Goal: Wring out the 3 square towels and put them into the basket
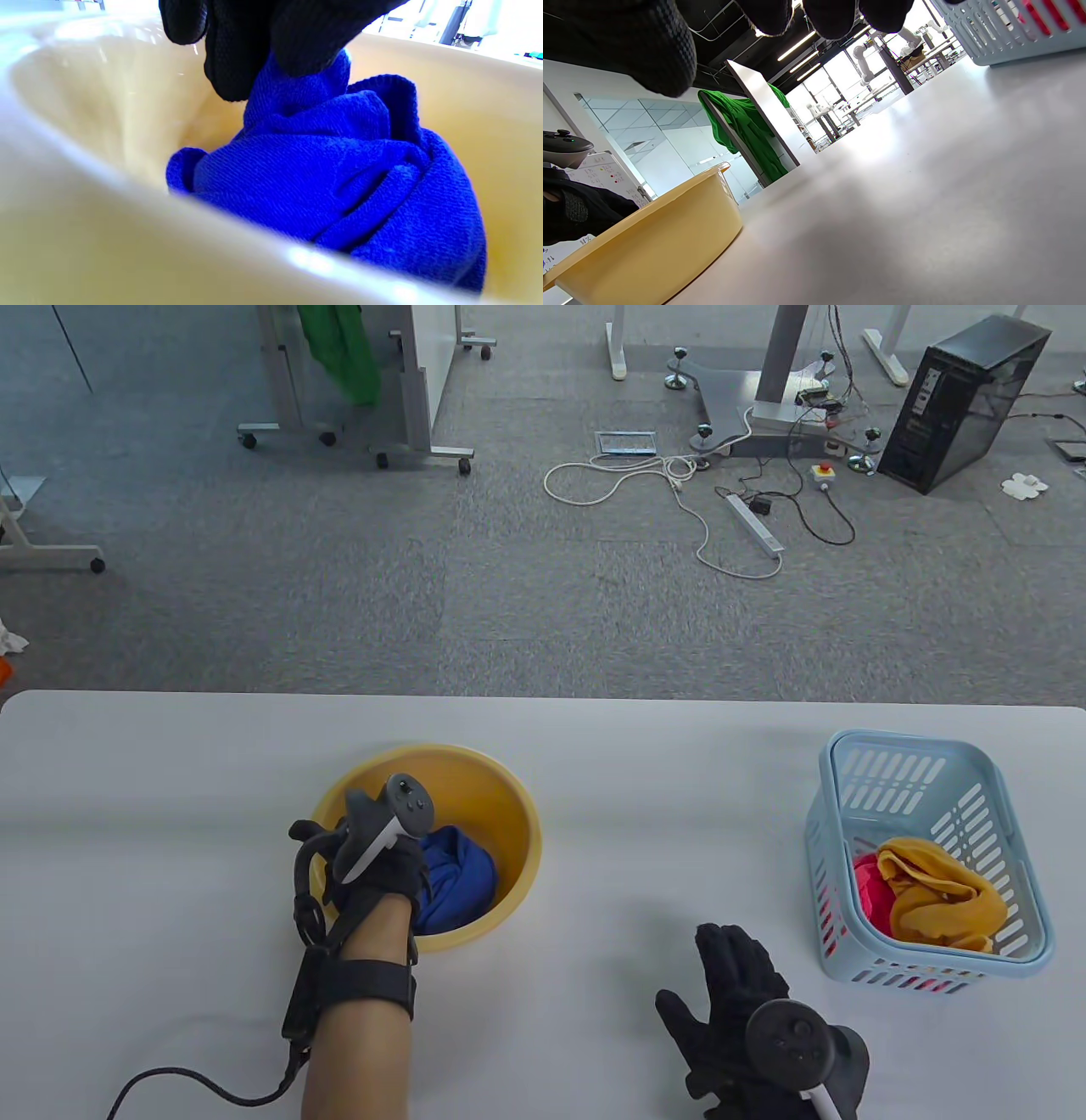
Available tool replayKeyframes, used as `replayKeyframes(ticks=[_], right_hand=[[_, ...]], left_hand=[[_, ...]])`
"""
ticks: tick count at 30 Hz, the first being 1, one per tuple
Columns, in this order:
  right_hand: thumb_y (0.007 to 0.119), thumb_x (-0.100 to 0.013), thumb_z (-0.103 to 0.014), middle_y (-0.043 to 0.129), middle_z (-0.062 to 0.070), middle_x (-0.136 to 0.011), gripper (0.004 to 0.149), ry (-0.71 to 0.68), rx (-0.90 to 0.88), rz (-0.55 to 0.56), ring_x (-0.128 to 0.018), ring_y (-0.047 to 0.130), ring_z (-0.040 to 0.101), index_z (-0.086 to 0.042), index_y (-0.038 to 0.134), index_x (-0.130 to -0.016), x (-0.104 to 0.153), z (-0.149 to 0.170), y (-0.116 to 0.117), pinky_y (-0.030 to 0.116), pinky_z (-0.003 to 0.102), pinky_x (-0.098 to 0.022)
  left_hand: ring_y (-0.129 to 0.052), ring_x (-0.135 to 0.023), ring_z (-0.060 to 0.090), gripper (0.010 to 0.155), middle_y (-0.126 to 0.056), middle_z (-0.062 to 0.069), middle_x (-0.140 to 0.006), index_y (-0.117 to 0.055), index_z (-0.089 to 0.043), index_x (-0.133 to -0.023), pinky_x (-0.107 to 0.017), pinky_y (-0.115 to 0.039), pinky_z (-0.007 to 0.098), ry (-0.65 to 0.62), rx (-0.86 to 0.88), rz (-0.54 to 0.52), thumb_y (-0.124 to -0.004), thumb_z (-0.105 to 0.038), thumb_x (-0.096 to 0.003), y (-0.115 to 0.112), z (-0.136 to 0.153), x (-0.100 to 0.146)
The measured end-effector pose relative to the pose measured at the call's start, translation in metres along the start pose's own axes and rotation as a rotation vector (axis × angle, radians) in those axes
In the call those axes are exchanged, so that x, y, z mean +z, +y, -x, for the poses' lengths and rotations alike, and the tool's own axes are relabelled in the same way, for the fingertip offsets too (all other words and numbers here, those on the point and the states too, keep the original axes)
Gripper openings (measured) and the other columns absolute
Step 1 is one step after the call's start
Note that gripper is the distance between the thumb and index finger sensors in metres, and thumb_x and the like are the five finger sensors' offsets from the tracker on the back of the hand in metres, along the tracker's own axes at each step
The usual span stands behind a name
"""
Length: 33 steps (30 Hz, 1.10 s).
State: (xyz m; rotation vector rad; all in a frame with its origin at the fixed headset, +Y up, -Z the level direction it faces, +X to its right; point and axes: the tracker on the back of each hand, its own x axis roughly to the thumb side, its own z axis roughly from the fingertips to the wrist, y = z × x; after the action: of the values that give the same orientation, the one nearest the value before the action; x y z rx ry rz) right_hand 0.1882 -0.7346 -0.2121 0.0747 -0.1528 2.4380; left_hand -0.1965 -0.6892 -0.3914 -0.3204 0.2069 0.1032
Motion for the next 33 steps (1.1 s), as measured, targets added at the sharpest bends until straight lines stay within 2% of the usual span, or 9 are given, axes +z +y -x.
replayKeyframes(ticks=[11, 18, 25, 29, 33], right_hand=[[0.086, -0.051, -0.053, 0.037, 0.026, -0.115, 0.088, -0.008, -0.059, 0.001, -0.102, 0.037, 0.059, -0.014, 0.039, -0.114, -0.002, 0.001, 0.004, 0.033, 0.077, -0.071], [0.086, -0.051, -0.053, 0.036, 0.026, -0.115, 0.088, 0.001, -0.123, 0.019, -0.102, 0.037, 0.059, -0.014, 0.039, -0.114, -0.003, 0.004, 0.001, 0.032, 0.077, -0.071], [0.086, -0.051, -0.053, 0.036, 0.026, -0.115, 0.088, -0.005, -0.129, 0.036, -0.102, 0.036, 0.058, -0.014, 0.039, -0.114, -0.003, 0.005, 0.001, 0.032, 0.077, -0.071], [0.086, -0.051, -0.053, 0.036, 0.026, -0.115, 0.088, -0.005, -0.142, 0.044, -0.102, 0.036, 0.058, -0.014, 0.039, -0.114, -0.002, 0.006, -0.001, 0.032, 0.077, -0.071], [0.086, -0.051, -0.053, 0.036, 0.026, -0.115, 0.088, -0.006, -0.153, 0.060, -0.102, 0.036, 0.058, -0.014, 0.038, -0.114, -0.001, 0.006, -0.004, 0.032, 0.077, -0.071]], left_hand=[[-0.057, -0.107, 0.043, 0.044, -0.087, 0.016, -0.093, -0.082, -0.018, -0.097, -0.064, -0.015, 0.081, -0.001, 0.155, -0.144, -0.080, -0.029, -0.0545, 0.053, 0.031, 0.046], [-0.061, -0.106, 0.043, 0.043, -0.088, 0.016, -0.092, -0.083, -0.017, -0.095, -0.065, -0.020, 0.081, -0.042, 0.336, -0.267, -0.080, -0.028, -0.0539, 0.081, 0.043, 0.077], [-0.056, -0.107, 0.045, 0.042, -0.082, 0.017, -0.100, -0.085, -0.020, -0.095, -0.065, -0.021, 0.081, -0.115, 0.589, -0.374, -0.080, -0.027, -0.0544, 0.109, 0.047, 0.102], [-0.053, -0.109, 0.045, 0.041, -0.073, 0.018, -0.108, -0.085, -0.022, -0.095, -0.065, -0.022, 0.081, -0.147, 0.661, -0.408, -0.080, -0.028, -0.0547, 0.122, 0.044, 0.114], [-0.056, -0.107, 0.046, 0.041, -0.073, 0.018, -0.107, -0.086, -0.022, -0.095, -0.066, -0.025, 0.081, -0.204, 0.735, -0.451, -0.081, -0.028, -0.0547, 0.136, 0.035, 0.126]])
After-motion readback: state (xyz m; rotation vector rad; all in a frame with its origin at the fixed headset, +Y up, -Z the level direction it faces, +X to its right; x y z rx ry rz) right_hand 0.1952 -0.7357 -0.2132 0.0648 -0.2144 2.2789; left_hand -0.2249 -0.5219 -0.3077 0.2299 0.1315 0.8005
